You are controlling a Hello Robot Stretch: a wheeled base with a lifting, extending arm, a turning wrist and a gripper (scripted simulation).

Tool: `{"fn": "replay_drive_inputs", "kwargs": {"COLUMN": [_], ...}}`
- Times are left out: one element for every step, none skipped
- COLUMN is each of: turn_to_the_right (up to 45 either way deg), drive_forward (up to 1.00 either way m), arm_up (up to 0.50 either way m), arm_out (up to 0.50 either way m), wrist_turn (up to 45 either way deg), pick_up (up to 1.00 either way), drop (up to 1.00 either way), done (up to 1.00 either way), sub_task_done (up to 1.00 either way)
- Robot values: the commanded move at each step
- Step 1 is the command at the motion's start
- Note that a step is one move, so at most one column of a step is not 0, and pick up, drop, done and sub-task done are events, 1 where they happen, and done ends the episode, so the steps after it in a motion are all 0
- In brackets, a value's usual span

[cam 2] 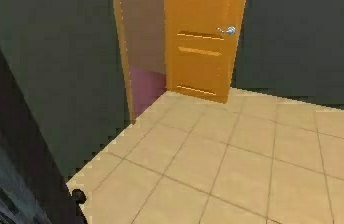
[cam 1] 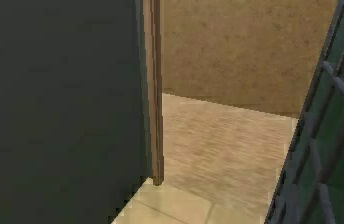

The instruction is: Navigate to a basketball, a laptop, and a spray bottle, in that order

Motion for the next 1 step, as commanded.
{"fn": "replay_drive_inputs", "kwargs": {"turn_to_the_right": [0.0], "drive_forward": [0.55], "arm_up": [0.00], "arm_out": [0.00], "wrist_turn": [0.0], "pick_up": [0.00], "drop": [0.00], "done": [0.00], "sub_task_done": [0.00]}}
